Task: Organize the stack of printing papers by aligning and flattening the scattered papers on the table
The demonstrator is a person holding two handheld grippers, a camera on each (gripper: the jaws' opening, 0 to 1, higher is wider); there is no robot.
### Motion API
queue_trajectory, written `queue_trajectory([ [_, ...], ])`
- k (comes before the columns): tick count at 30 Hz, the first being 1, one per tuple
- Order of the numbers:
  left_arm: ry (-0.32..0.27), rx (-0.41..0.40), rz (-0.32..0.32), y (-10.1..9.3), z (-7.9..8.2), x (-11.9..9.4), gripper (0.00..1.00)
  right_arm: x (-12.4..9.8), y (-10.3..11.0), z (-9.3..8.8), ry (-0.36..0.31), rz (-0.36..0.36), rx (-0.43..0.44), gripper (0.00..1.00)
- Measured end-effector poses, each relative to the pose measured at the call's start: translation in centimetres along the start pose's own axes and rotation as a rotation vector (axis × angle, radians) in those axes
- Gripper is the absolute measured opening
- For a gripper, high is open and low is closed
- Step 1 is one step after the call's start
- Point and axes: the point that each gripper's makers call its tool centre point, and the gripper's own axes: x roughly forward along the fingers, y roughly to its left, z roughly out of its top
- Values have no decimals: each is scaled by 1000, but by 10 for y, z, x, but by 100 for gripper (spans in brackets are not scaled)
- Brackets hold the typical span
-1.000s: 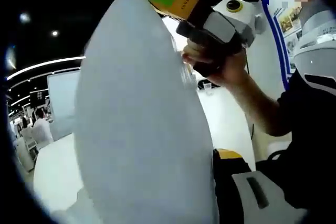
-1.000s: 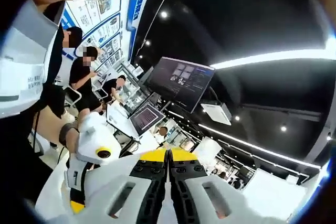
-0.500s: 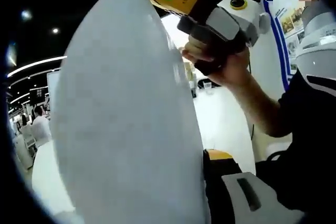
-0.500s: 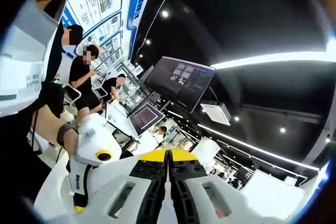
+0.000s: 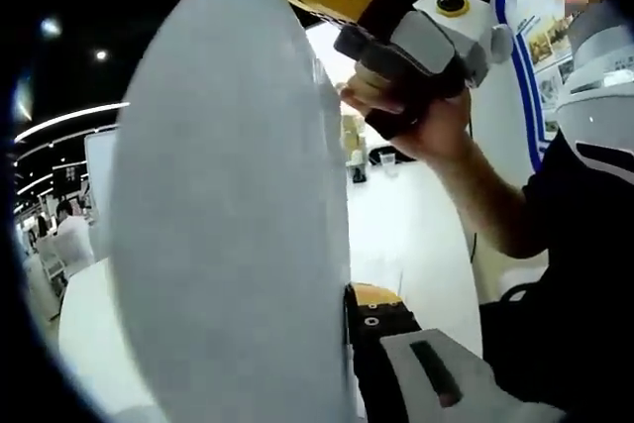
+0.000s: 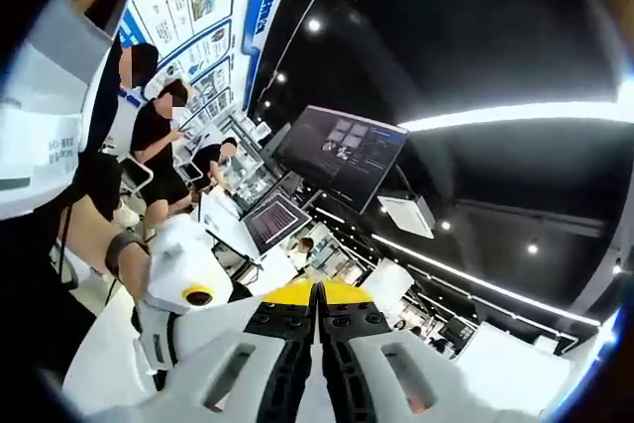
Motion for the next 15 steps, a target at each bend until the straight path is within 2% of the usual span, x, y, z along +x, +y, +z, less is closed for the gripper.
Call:
queue_trajectory([
  [6, -9, -16, 16, 4, 0, -1, 6, -1, -4, 0, -3, -26, -17, 0],
  [9, -17, -22, 24, 5, 1, -2, 6, -3, -10, 0, -9, -53, -14, 5],
  [15, -40, -29, 63, 14, 3, -6, 6, -8, -17, -2, -11, -81, -9, 8],
])
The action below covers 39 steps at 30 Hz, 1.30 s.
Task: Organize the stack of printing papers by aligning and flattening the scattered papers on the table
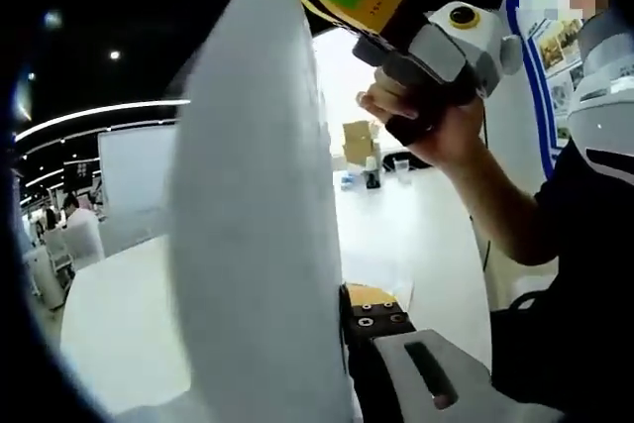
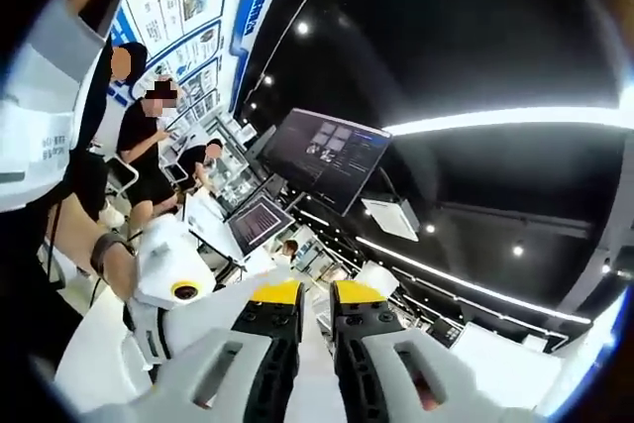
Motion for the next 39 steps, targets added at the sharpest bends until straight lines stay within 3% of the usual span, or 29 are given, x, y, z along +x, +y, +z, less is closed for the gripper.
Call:
queue_trajectory([
  [13, -101, -63, 135, 33, 9, -14, 6, -14, -24, -7, 6, -88, 46, 10],
  [19, -128, -76, 168, 42, 12, -18, 6, -18, -28, -12, 12, -105, 77, 12],
  [39, -278, -130, 379, 99, 19, -53, 6, -45, -44, -47, 77, -187, 155, 14],
])
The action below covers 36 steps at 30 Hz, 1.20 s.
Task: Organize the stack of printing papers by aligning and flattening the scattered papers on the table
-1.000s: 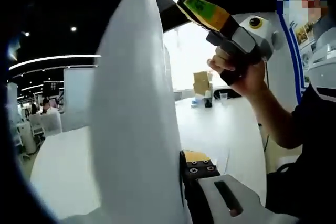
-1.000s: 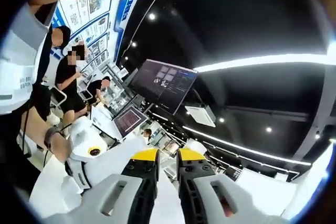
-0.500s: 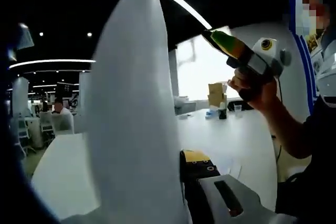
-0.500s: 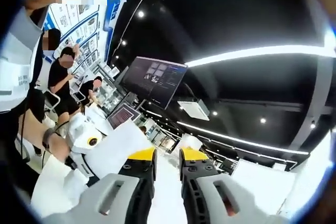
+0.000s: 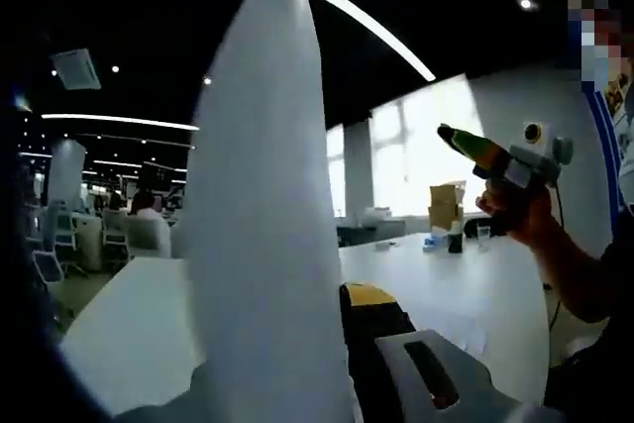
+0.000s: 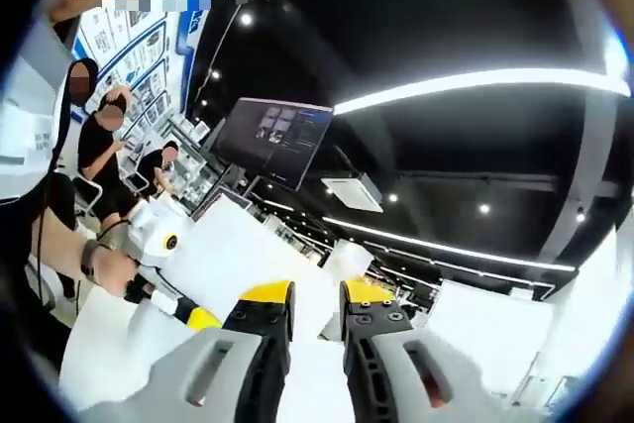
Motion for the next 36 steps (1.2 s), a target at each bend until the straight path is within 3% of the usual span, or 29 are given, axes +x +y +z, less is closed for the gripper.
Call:
queue_trajectory([
  [12, -89, -46, 102, 31, 5, -7, 6, -9, -13, -19, 63, -51, 17, 16],
  [25, -124, -138, 192, 60, -5, -14, 6, -16, -21, -31, 95, -80, 26, 17],
  [36, -185, -160, 276, 84, -13, -24, 6, -26, -26, -49, 140, -110, 47, 17],
])
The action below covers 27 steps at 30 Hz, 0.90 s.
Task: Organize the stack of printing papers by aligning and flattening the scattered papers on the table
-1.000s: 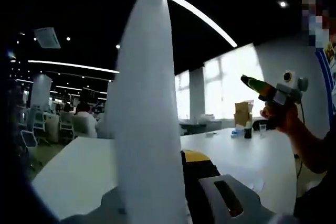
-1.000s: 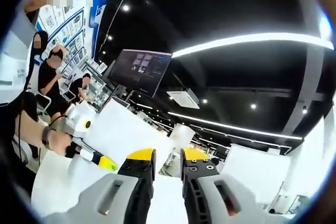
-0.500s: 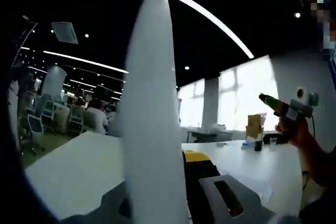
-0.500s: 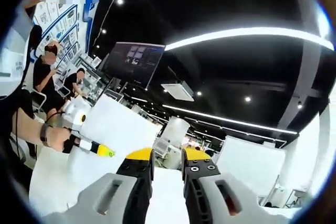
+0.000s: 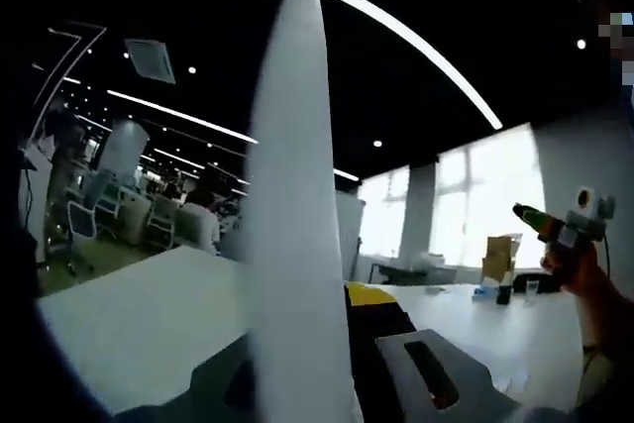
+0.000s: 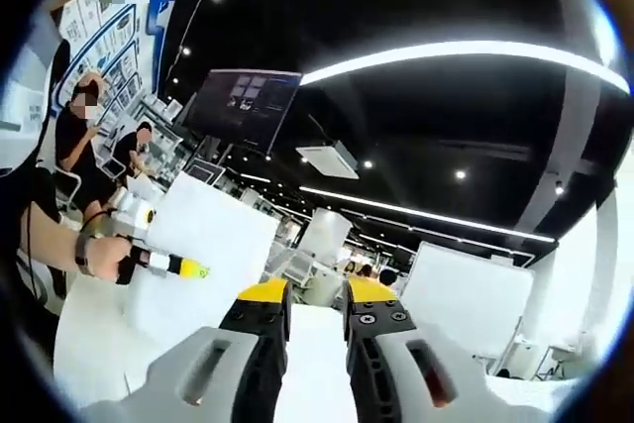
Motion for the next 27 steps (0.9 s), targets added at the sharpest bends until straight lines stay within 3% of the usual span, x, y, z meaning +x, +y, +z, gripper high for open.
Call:
queue_trajectory([
  [11, -21, 11, 77, 28, -15, -3, 8, -9, -13, -16, 33, -48, 41, 17],
  [15, -34, -25, 94, 38, -18, -6, 8, -11, -14, -21, 43, -52, 45, 17],
  [27, -66, -92, 133, 57, -25, -13, 9, -29, -31, -59, 109, -126, 97, 17],
])
